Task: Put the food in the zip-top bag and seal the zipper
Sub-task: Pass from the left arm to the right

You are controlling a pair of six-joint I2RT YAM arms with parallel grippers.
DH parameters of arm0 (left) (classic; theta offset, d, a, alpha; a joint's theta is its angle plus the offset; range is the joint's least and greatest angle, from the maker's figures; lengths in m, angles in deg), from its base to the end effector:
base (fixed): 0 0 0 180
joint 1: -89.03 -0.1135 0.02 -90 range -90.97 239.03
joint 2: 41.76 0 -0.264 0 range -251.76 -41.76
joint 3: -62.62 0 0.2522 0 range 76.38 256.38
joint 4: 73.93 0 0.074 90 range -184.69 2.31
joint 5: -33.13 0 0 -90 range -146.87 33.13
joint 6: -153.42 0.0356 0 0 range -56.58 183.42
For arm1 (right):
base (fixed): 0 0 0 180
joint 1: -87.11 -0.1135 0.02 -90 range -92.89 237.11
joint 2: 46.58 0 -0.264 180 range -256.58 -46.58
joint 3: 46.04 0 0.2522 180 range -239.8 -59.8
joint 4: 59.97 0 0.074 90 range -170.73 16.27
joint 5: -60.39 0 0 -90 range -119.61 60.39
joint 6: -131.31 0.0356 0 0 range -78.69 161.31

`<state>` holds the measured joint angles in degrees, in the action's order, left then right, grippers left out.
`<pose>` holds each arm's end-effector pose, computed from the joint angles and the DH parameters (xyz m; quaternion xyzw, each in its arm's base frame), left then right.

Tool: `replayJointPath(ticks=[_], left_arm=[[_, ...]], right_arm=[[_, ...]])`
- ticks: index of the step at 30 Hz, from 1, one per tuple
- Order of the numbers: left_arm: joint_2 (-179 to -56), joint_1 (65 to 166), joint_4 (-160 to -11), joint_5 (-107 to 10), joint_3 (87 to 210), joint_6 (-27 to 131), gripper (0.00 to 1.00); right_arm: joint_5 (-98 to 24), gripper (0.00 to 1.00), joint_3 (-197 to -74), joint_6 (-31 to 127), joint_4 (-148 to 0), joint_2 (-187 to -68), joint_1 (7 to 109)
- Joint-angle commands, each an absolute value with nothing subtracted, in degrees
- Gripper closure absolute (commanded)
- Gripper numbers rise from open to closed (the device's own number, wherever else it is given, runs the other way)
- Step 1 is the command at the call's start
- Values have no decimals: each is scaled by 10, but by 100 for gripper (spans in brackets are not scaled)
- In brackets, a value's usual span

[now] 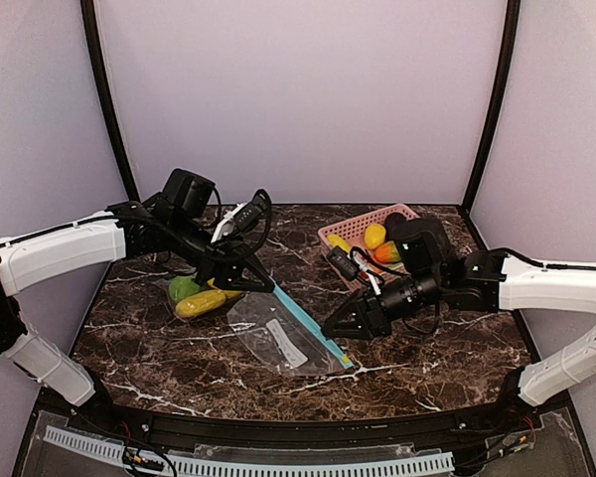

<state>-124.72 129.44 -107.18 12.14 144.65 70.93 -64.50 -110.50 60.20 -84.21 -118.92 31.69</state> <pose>0.2157 -0.2273 0.3227 0.5380 0.5578 -0.5893 0.2282 0.1405 0.2397 0.2756 -0.3994 0.7473 0.4879 0.2095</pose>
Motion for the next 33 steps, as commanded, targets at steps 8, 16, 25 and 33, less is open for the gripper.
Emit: replayJointPath(ticks=[8, 16, 25, 33], left_arm=[[-1244, 1297, -1082, 131, 1459, 718, 99], [-1245, 1297, -1081, 132, 1458, 718, 99], [-1246, 1297, -1079, 132, 1457, 718, 99], [-1236, 1296, -1096, -11, 1473, 720, 56]], right_arm=[[-667, 71, -1120, 587, -836, -1209, 318], [-697, 68, -1137, 584, -814, -1239, 313], [-705, 76, -1160, 584, -783, -1267, 306], [-574, 100, -1164, 599, -837, -1222, 318]])
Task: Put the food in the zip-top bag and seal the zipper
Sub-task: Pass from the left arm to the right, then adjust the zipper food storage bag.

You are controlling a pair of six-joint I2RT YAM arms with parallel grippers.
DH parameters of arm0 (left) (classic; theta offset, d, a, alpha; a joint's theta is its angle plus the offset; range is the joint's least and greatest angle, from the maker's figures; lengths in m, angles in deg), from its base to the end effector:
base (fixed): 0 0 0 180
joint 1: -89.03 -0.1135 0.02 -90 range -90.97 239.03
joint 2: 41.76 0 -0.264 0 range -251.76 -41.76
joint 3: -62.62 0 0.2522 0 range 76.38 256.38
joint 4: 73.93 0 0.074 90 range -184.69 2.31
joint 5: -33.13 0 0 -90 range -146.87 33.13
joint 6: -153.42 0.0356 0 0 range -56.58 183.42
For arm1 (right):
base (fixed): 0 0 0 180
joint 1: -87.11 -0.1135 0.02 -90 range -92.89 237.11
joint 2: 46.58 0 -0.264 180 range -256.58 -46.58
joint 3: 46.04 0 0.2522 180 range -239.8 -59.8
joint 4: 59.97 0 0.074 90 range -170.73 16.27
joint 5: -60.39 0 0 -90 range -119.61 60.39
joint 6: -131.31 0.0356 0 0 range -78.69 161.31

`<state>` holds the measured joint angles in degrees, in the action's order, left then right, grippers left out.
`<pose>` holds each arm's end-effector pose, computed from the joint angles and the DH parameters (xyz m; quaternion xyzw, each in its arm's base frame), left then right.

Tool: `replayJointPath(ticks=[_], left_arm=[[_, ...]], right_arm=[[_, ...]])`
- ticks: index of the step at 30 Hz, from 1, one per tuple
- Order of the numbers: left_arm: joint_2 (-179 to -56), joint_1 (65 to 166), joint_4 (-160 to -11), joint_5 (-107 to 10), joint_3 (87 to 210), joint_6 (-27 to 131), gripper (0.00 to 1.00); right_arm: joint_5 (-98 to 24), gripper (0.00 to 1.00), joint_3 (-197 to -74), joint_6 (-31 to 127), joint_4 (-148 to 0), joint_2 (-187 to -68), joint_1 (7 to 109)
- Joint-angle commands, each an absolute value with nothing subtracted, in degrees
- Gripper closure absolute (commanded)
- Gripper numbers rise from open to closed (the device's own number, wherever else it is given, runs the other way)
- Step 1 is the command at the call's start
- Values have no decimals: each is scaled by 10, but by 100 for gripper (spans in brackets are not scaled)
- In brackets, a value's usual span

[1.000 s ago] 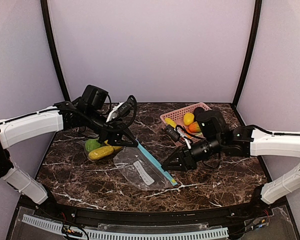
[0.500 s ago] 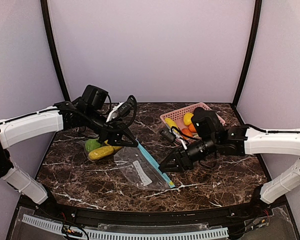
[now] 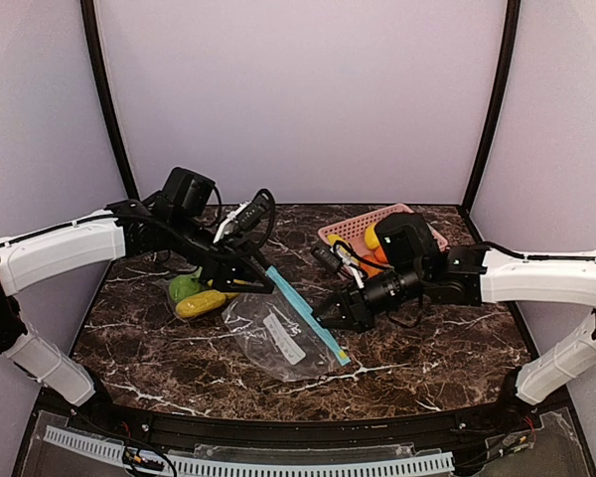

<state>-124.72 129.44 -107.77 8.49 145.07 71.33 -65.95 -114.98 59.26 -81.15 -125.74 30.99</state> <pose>0.2175 -0.2277 0.3231 0.5346 0.5760 -0.5684 0.2436 0.1532 0.2660 0.2745 -0.4151 0.7331 0.4971 0.2074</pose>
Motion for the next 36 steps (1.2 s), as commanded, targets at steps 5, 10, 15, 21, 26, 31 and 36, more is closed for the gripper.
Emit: replayJointPath(ticks=[5, 10, 15, 21, 26, 31, 36], left_arm=[[-1178, 1296, -1061, -301, 1451, 682, 28], [-1134, 1297, -1032, -423, 1421, 575, 24], [-1137, 1308, -835, -363, 1294, 349, 24], [-1202, 1336, -644, -347, 1222, 209, 24], [-1262, 1341, -612, -351, 1216, 187, 23], [-1304, 1341, -612, -355, 1215, 185, 23], [-1318, 1342, -621, -364, 1217, 186, 27]], right_arm=[[-421, 100, -1166, 607, -904, -1197, 326], [-313, 100, -1185, 636, -935, -1223, 320], [-258, 100, -1187, 677, -896, -1274, 308], [-251, 100, -1210, 707, -842, -1358, 283], [-257, 100, -1232, 714, -823, -1397, 265], [-259, 100, -1233, 728, -812, -1410, 258], [-259, 100, -1231, 734, -806, -1411, 258]])
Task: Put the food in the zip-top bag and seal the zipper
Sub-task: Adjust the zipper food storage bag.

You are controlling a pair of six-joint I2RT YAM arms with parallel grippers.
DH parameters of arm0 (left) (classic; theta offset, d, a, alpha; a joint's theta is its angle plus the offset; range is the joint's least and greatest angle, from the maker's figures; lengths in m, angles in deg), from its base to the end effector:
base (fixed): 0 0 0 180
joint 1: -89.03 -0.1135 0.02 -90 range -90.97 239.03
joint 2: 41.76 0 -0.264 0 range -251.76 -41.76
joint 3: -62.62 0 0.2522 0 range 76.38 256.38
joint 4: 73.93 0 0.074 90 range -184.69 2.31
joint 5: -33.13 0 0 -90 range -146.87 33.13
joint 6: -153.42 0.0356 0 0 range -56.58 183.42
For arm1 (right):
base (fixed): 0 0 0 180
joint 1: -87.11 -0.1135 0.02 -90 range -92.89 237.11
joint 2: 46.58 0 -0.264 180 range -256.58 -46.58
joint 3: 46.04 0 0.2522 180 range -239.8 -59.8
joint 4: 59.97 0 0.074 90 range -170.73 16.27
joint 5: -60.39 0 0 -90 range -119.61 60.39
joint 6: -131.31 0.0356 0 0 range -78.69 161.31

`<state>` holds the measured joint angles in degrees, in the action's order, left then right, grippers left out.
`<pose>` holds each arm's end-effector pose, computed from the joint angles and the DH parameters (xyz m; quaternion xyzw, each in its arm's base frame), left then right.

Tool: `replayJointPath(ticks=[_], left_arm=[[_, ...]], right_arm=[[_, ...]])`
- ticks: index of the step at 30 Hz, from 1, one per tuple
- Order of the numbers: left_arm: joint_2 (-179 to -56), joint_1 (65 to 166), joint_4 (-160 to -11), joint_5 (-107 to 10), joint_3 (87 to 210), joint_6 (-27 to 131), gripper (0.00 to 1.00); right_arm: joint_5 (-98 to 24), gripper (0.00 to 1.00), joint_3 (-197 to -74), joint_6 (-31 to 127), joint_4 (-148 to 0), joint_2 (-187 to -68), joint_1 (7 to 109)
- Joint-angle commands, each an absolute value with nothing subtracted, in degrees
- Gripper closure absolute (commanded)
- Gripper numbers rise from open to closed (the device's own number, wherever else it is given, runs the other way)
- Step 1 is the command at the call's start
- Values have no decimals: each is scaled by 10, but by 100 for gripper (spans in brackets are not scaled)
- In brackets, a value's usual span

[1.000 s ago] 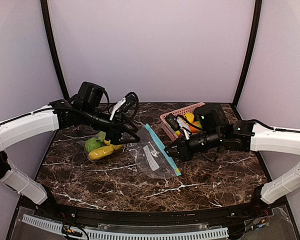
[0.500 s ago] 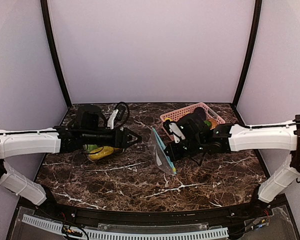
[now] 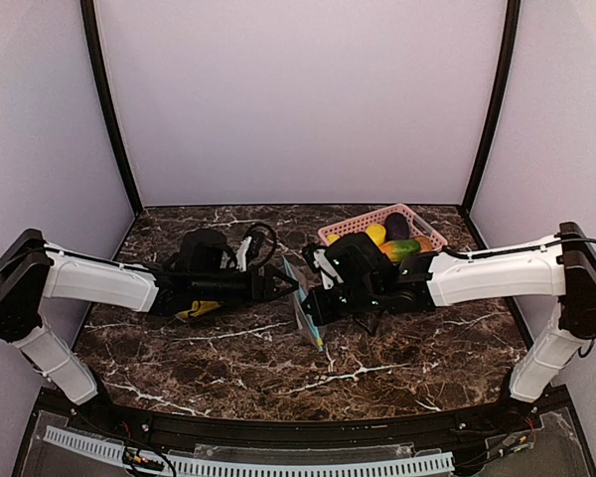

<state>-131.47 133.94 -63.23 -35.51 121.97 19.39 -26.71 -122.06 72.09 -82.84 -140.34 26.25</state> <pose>0.2296 -0.2472 0.2140 0.1129 0.8024 -0.5046 0.2978 0.1772 0.3142 0.2288 -0.2255 0.8799 0.2835 0.3076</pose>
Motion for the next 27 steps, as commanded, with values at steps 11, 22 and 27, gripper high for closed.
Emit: replayJointPath(ticks=[11, 22, 27], left_arm=[[-1337, 1341, -624, -364, 1199, 179, 53], [-1339, 1341, -578, -352, 1196, 176, 80], [-1330, 1341, -573, -363, 1197, 190, 97]], right_arm=[[-252, 100, -1234, 739, -808, -1416, 257], [-242, 100, -1234, 746, -813, -1414, 257], [-225, 100, -1232, 751, -815, -1403, 257]])
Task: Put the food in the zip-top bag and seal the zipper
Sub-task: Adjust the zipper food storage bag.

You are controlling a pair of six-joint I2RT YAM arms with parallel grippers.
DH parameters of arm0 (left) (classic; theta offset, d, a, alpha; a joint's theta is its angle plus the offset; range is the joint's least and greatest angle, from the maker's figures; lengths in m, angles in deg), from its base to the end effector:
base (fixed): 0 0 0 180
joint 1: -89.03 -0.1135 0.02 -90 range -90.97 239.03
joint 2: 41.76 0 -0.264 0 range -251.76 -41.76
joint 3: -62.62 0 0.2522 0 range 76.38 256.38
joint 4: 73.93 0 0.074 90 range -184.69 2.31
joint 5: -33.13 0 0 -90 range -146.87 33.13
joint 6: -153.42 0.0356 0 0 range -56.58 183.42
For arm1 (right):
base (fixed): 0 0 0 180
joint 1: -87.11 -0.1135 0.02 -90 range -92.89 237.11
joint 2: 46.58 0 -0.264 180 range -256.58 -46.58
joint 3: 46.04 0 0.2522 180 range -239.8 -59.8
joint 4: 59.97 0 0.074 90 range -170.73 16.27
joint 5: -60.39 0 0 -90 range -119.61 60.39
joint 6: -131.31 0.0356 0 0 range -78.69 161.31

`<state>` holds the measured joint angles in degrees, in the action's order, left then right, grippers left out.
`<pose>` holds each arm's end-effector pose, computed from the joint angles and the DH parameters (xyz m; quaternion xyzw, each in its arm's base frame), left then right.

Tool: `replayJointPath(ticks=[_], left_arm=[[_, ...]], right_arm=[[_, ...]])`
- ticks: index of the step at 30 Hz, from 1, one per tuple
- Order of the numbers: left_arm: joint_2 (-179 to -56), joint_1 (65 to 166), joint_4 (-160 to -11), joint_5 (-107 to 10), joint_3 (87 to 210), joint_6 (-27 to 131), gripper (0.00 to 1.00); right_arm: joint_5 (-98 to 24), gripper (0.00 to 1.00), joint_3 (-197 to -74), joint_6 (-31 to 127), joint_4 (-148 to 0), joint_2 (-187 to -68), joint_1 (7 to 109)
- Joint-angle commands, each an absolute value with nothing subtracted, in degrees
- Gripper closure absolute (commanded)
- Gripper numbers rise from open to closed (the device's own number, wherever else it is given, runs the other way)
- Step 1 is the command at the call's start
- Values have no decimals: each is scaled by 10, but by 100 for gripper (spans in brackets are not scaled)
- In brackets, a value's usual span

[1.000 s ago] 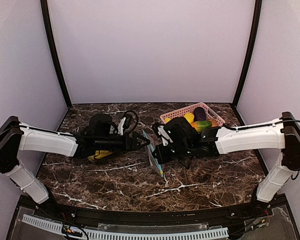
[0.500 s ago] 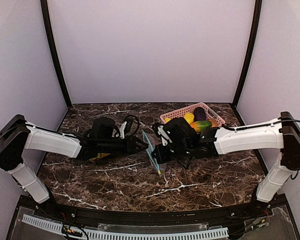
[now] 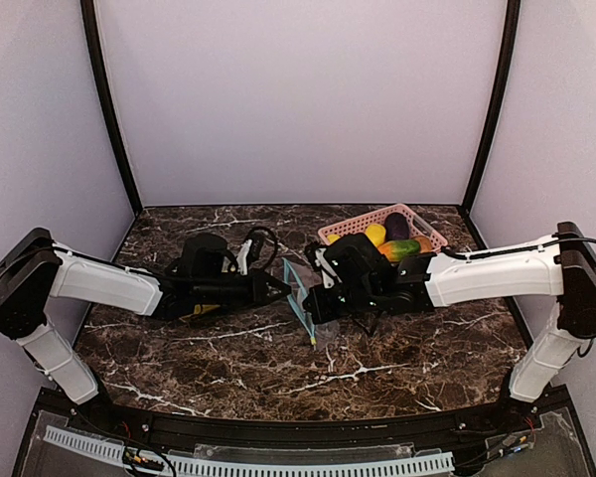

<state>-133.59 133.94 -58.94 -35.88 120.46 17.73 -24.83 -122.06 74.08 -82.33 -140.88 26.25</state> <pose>0.2310 -0.2483 0.2015 0.1003 0.8012 -0.5102 0.2962 0.1790 0.3150 0.2263 -0.2034 0.8849 0.2783 0.3131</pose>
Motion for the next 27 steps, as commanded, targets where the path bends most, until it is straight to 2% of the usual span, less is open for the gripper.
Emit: replayJointPath(ticks=[1, 5, 9, 13, 19, 23, 25, 27], left_arm=[[-1320, 1341, -578, -372, 1198, 196, 98], [-1278, 1341, -690, -420, 1225, 279, 99], [-1240, 1341, -900, -485, 1285, 377, 99], [-1222, 1341, -1043, -508, 1344, 454, 99], [-1249, 1340, -1182, -498, 1440, 533, 99], [-1279, 1320, -1207, -481, 1464, 556, 99], [-1290, 1298, -1197, -441, 1465, 555, 99], [-1301, 1275, -1186, -400, 1469, 551, 99]], right_arm=[[-220, 100, -1232, 752, -817, -1401, 258], [-193, 100, -1235, 767, -830, -1394, 260], [-170, 100, -1238, 805, -838, -1389, 275], [-167, 100, -1255, 821, -837, -1398, 293], [-167, 100, -1288, 834, -837, -1443, 312], [-178, 99, -1282, 846, -826, -1454, 328], [-208, 90, -1279, 820, -804, -1452, 332], [-257, 74, -1282, 774, -783, -1445, 335]])
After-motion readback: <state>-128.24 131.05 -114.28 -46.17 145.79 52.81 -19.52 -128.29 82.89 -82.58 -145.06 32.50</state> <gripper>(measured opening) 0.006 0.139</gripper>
